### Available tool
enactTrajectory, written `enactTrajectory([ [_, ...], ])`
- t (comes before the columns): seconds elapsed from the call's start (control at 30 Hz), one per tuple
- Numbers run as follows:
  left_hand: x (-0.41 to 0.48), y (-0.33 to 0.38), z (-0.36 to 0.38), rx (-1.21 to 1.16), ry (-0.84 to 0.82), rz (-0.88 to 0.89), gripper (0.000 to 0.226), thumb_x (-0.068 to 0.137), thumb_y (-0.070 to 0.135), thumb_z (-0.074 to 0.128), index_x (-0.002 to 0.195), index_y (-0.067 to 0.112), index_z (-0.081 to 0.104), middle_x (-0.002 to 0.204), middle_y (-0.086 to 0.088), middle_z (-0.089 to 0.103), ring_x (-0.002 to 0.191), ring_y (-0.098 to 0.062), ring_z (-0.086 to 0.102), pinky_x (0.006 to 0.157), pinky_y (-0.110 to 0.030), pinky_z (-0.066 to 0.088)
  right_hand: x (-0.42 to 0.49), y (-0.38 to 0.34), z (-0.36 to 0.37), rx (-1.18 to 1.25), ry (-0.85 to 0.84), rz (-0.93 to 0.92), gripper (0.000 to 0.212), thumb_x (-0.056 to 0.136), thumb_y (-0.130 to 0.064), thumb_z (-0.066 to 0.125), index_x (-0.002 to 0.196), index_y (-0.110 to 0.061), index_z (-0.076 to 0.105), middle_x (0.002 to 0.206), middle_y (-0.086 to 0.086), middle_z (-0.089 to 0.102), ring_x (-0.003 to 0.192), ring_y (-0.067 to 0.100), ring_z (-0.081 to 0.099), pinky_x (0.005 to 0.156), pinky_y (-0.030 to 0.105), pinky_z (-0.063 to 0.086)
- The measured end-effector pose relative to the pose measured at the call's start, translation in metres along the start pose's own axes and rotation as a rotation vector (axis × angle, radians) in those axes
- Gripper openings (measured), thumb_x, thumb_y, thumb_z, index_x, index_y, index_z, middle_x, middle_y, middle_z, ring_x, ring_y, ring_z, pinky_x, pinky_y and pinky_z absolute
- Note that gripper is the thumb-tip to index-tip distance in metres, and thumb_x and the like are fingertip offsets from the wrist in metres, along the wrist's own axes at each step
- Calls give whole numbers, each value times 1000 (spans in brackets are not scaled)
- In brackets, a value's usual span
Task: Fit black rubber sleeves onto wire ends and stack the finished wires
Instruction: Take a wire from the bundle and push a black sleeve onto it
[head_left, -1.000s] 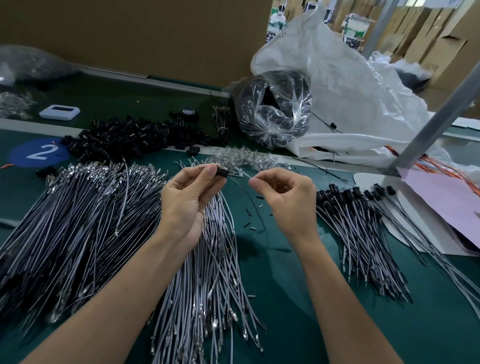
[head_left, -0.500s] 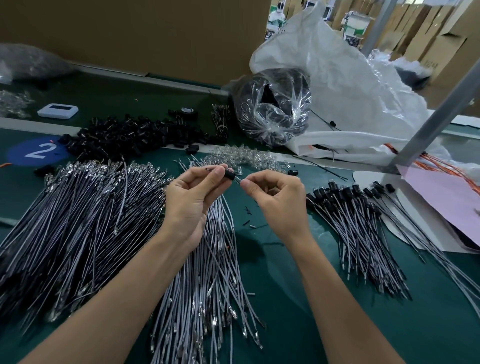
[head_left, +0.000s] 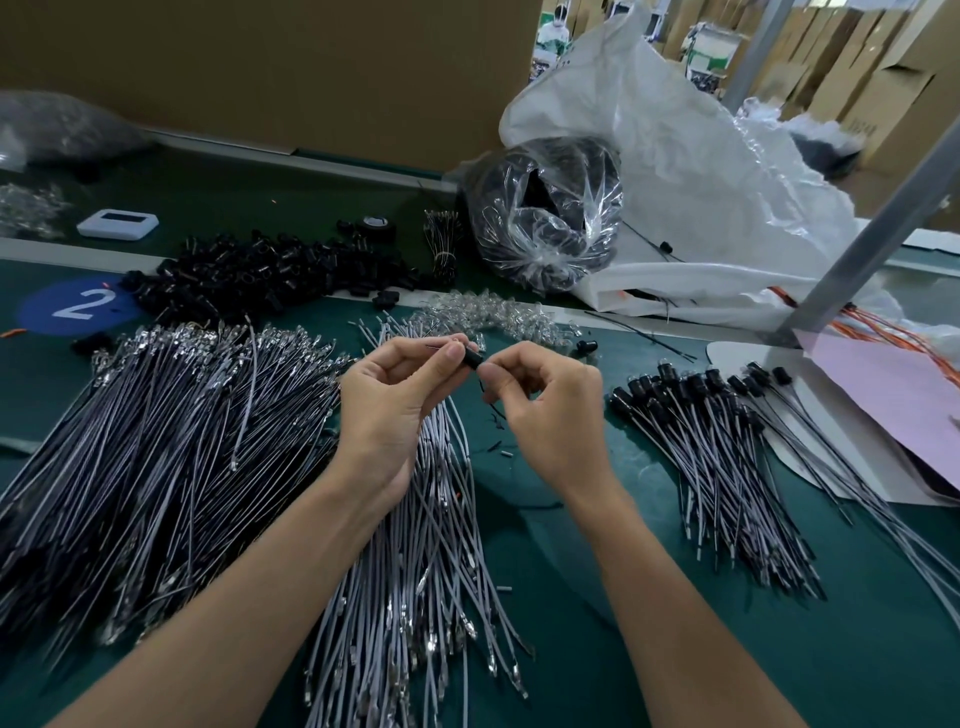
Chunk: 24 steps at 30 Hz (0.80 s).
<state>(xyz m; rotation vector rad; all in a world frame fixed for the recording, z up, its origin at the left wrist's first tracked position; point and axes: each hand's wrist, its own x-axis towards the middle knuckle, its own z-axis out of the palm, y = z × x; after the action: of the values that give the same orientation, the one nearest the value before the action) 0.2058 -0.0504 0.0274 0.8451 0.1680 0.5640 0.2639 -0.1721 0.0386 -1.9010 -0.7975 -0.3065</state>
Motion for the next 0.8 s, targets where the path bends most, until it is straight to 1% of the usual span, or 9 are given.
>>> enactTrajectory([
  [0.07, 0, -1, 1, 9, -8, 6, 7, 65, 7, 76, 72, 10, 74, 88, -12, 76, 84, -19, 74, 72, -22, 58, 1, 0, 0, 3, 24, -14, 5, 84, -9, 75, 81, -9, 71, 66, -5, 69, 63, 4, 64, 59, 9, 45],
  [0.1, 0, -1, 0, 11, -15, 4, 8, 65, 8, 76, 72, 10, 75, 88, -12, 76, 84, -19, 74, 71, -23, 58, 1, 0, 0, -1, 32, -13, 6, 83, -9, 76, 84, -9, 71, 68, -7, 69, 64, 1, 66, 60, 7, 43],
  [0.2, 1, -1, -1, 44, -39, -16, 16, 65, 10, 76, 81, 10, 75, 88, -10, 76, 83, -17, 73, 72, -22, 58, 1, 1, -1, -51, 35, -19, 22, 81, -10, 77, 102, -11, 70, 70, -6, 73, 64, 6, 67, 60, 6, 40],
  [0.27, 2, 0, -2, 74, -56, -44, 19, 65, 11, 76, 84, 10, 78, 89, -9, 76, 85, -18, 73, 74, -22, 57, 2, 2, -2, -89, 6, -46, 27, 82, -11, 77, 108, -13, 72, 72, -1, 73, 63, 8, 65, 62, 8, 41],
  [0.4, 3, 3, -3, 135, -57, -51, 13, 66, 11, 74, 78, 10, 79, 83, -6, 76, 80, -16, 73, 72, -21, 57, 2, 3, -3, -128, -9, -97, 19, 82, -14, 78, 101, -13, 77, 76, 2, 71, 62, 11, 60, 63, 15, 43],
  [0.5, 1, 4, -1, 172, -41, -18, 14, 68, 13, 73, 81, 8, 78, 82, -6, 75, 76, -14, 72, 71, -21, 57, 2, 1, -2, -190, 52, -138, 14, 78, -19, 81, 91, -13, 79, 82, -3, 66, 68, 5, 52, 65, 10, 37],
  [0.63, 2, 6, -2, 218, 36, 50, 12, 78, 12, 69, 87, 5, 74, 84, -6, 76, 76, -15, 73, 67, -23, 58, 1, 3, -4, -235, 67, -101, 15, 75, -18, 83, 87, -11, 77, 95, -3, 59, 80, 11, 55, 69, 9, 36],
  [0.7, 5, 10, -5, 204, 92, 55, 6, 83, 8, 67, 87, 7, 72, 81, -5, 76, 74, -15, 73, 64, -23, 58, 2, 4, -5, -223, 58, -86, 13, 75, -16, 83, 84, -10, 76, 96, -3, 60, 80, 8, 54, 69, 9, 36],
  [0.8, 5, 11, -6, 198, 133, 61, 6, 87, 5, 66, 86, 7, 71, 77, -4, 76, 71, -15, 73, 63, -22, 58, 2, 5, -5, -219, 39, -83, 12, 75, -16, 82, 85, -11, 76, 96, -3, 63, 77, 7, 54, 67, 10, 38],
])
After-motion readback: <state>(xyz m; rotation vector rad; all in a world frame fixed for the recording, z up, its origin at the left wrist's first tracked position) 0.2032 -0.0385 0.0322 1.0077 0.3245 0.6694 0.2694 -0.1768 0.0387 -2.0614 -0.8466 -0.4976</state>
